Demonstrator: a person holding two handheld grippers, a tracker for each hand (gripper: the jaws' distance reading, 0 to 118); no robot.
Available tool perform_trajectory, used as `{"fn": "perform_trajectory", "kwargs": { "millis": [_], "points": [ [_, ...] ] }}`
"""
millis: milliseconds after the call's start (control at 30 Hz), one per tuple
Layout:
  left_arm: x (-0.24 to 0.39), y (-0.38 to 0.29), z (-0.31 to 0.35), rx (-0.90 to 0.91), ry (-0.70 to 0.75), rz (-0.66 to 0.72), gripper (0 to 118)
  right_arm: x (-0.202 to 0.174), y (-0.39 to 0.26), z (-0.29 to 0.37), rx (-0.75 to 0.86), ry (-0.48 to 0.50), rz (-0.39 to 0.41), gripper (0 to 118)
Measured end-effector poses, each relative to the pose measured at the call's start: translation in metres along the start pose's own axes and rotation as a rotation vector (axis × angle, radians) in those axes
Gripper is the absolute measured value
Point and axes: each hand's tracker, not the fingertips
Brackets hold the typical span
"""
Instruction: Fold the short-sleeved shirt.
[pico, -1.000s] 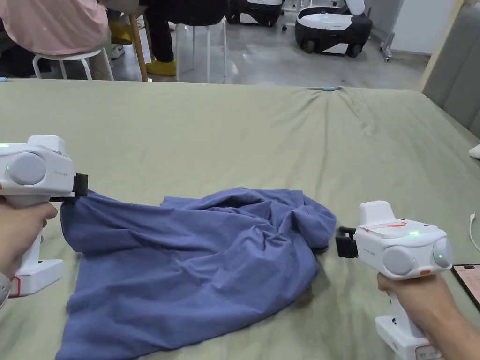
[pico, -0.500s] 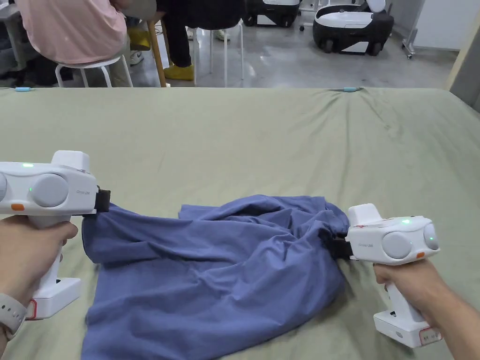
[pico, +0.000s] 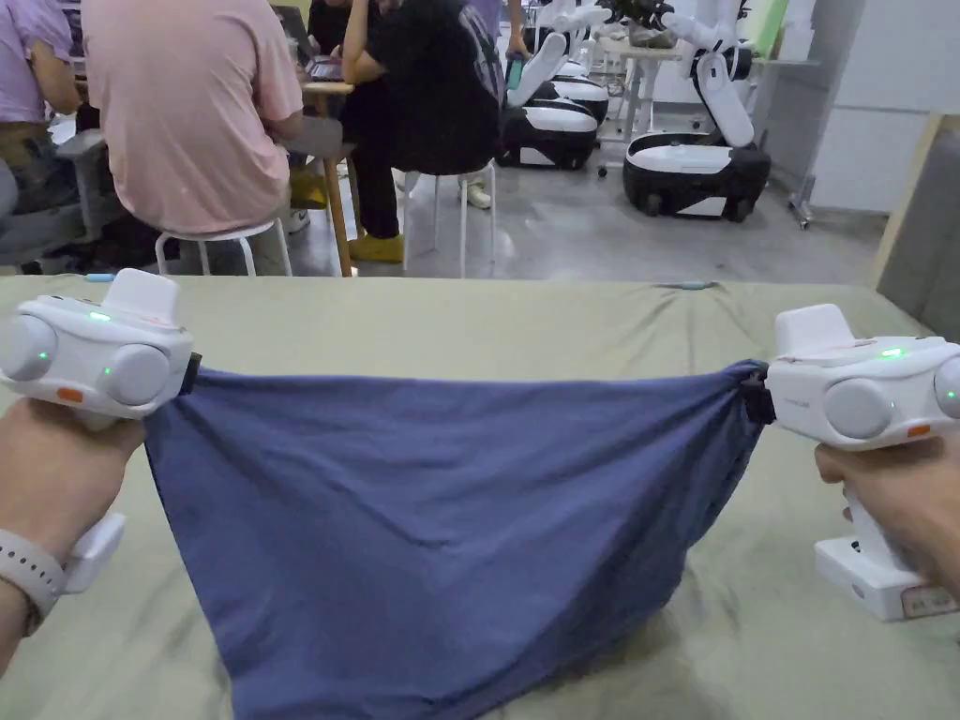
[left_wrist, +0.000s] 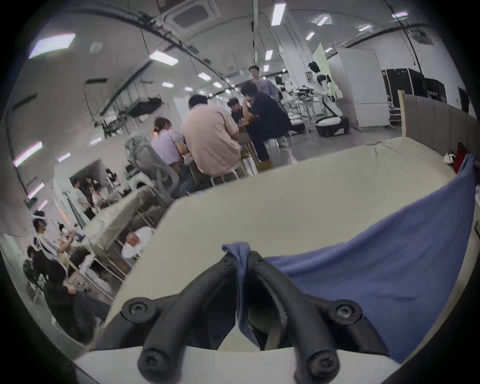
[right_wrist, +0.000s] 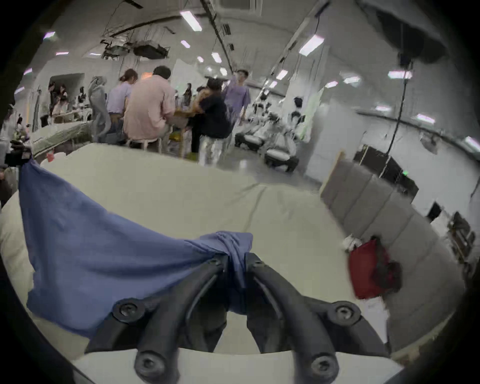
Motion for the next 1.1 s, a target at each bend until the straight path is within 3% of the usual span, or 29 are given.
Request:
{"fn": "perform_trajectory", "kwargs": {
  "millis": [200,567,733,1100],
  "points": [
    [-0.031,0.066,0.008,0.103,0.084,-0.023,3,0.018,0.086,0.025,0.138,-0.165,-0.043,12],
    [-0.051,0.181,0.004,0.221,0.147,0.029,3,0.042,0.194,0.017,0.254,-0.272,0.007,12],
    [-0.040,0.183,-0.024,0.201,0.157,0.011,3,0.040,0.186,-0.018,0.231,-0.273,0.035,12],
    [0.015,0.096,-0.097,0.041,0.094,0.005,3,0.019,0.083,-0.102,0.069,-0.210,0.002,12]
  ]
}}
